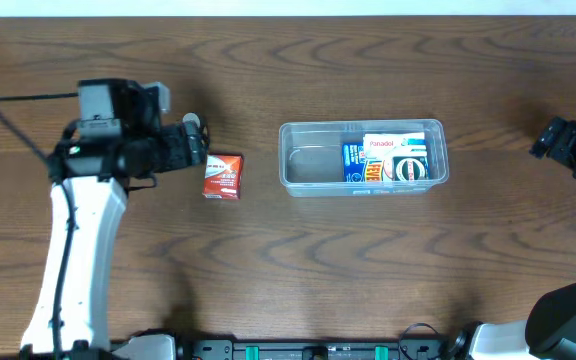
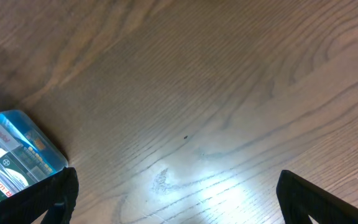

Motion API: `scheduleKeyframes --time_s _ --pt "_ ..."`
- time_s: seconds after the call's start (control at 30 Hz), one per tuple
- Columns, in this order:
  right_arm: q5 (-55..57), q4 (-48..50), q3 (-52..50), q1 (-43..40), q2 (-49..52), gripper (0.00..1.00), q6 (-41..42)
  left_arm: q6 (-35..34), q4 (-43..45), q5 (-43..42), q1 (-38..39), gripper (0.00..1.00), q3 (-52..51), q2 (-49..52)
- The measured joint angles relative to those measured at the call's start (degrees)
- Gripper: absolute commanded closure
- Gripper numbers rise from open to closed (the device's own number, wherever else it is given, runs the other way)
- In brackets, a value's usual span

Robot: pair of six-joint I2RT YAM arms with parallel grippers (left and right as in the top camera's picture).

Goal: Pack container
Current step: 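Move left gripper over the red-and-white box and grasp it, then lift the red box and carry it over the container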

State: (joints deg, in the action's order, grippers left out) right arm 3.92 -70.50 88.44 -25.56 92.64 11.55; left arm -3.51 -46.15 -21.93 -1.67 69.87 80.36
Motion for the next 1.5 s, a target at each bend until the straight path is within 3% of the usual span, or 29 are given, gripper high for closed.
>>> scheduleKeyframes --time_s 0.27,0.53,1.03,1.5 --pt "0.0 0.0 0.0 0.0 0.0 0.01 0.0 1.2 0.4 12.8 10.8 0.15 0.0 2.7" --pt "0.0 0.0 0.0 0.0 0.0 0.01 0.0 -2.8 4.5 20.2 12.0 0.15 -2.4 7.6" --pt "0.0 0.0 0.0 0.0 0.0 0.01 0.0 -3.8 21.1 21.2 13.0 0.09 -15.4 12.6" --pt "0.0 0.0 0.0 0.0 0.0 0.01 0.0 4.4 30.2 19.4 13.0 0.04 -20.6 15.2"
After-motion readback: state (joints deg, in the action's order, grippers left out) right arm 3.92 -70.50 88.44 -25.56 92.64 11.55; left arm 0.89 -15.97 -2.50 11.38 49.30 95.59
